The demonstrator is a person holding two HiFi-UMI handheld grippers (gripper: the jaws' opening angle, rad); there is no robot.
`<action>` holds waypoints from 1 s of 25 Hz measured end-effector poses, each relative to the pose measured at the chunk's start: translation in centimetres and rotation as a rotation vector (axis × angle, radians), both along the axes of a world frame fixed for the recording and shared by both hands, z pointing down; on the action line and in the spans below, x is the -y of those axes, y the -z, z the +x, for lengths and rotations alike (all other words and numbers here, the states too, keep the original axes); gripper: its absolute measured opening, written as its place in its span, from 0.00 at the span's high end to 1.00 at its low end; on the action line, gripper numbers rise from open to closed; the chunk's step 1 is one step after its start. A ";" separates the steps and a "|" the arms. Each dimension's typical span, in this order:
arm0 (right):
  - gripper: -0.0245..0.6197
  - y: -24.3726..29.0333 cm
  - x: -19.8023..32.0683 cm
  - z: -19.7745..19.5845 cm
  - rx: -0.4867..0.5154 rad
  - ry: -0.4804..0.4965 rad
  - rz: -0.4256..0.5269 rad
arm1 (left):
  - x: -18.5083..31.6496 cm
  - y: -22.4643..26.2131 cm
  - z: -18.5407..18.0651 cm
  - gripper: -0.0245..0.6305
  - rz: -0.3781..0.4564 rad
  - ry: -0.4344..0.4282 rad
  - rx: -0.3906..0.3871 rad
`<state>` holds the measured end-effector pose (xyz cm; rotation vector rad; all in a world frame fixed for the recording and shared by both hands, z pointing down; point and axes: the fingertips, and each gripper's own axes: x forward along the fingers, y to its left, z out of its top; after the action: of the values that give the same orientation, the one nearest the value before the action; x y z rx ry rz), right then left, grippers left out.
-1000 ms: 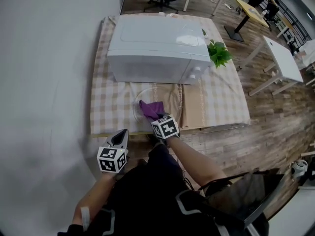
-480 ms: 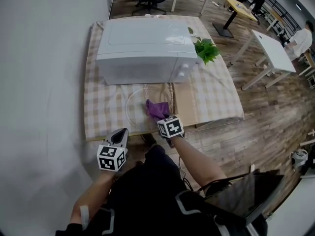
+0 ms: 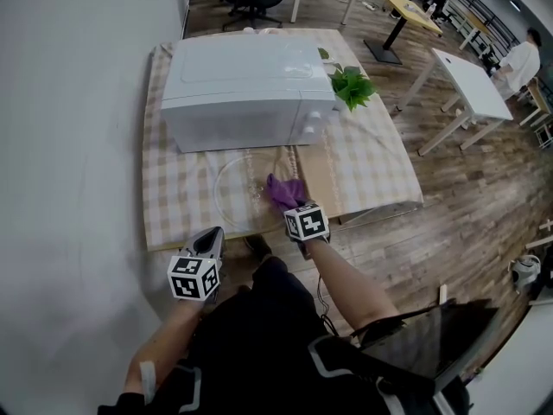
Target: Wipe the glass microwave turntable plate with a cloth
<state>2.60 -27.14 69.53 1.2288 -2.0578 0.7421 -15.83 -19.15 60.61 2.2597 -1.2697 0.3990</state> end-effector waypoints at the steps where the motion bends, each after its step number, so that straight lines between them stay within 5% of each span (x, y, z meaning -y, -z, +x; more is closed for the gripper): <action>1: 0.81 0.2 -0.1 0.1 0.006 -0.007 0.003 | 0.0 0.1 0.0 0.95 0.003 -0.002 0.002; 6: 0.81 2.3 -1.4 -2.9 0.136 0.034 0.029 | 0.1 0.0 -0.3 0.95 0.006 0.022 -0.009; 20: 0.81 4.7 -5.9 -17.6 0.107 0.416 0.102 | -0.9 1.4 -3.4 0.95 0.038 0.112 -0.012; 25: 0.81 2.6 -6.6 -19.5 0.077 0.441 0.086 | -1.5 0.7 -4.3 0.95 0.017 0.146 0.004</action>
<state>-16.87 -20.51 66.93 0.7524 -2.3321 0.5020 -20.09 -17.65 59.91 2.1637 -1.4345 0.3407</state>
